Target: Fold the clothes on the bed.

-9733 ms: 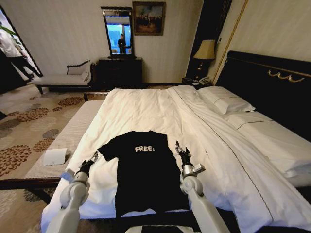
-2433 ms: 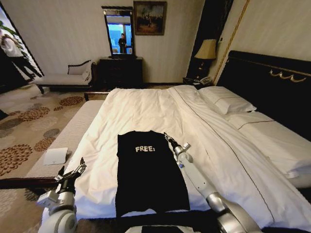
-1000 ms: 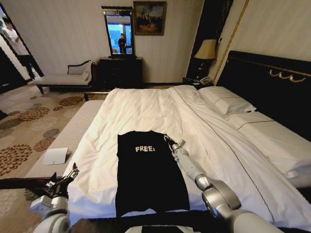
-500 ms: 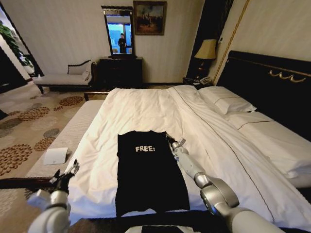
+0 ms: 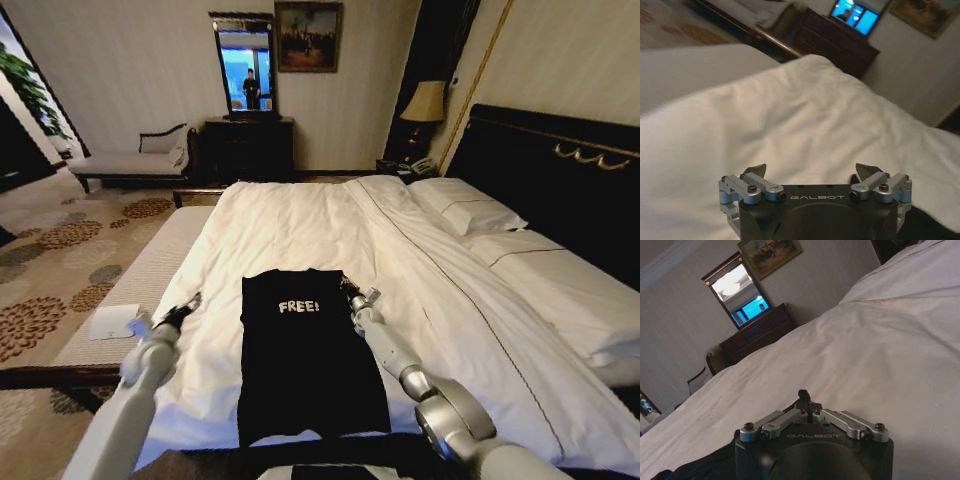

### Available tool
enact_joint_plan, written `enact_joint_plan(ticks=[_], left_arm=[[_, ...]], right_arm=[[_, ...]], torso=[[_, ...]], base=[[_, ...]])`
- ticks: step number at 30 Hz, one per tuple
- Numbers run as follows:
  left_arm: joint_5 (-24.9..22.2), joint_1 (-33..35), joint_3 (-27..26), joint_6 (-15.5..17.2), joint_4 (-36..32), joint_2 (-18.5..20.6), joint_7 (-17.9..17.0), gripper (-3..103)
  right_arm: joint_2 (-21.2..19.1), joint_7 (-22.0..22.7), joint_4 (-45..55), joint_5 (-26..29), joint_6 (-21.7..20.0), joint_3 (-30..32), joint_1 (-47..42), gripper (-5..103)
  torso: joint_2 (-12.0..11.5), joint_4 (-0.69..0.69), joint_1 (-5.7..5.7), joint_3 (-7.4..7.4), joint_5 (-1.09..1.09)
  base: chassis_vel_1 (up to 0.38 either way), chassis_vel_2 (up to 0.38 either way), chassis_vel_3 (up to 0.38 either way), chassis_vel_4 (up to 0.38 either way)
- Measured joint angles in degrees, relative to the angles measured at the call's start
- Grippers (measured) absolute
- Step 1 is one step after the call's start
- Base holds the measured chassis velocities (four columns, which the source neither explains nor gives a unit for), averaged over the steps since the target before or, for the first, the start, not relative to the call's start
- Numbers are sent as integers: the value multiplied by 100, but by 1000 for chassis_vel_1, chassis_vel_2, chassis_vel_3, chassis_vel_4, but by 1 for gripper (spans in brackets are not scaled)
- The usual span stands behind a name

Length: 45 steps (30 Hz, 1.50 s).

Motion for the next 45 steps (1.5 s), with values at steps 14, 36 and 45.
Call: enact_joint_plan(ticks=[14, 36, 45], left_arm=[[92, -2218, 1095, -340, 3076, -963, 1321, 100], [625, -2834, 913, -533, 4504, -1292, 1623, 90], [672, -2966, 873, -564, 4658, -1346, 1676, 57]], right_arm=[[-76, 72, -50, -387, 289, 114, -96, 0], [41, 45, -90, -507, 275, -40, 12, 0], [77, 14, -118, -570, 290, -80, 80, 0]], torso=[[0, 0, 0, 0, 1], [1, 0, -2, -1, 0], [1, 0, -2, -1, 0]], base=[[0, 0, 0, 0], [0, 0, 0, 0], [0, 0, 0, 0]])
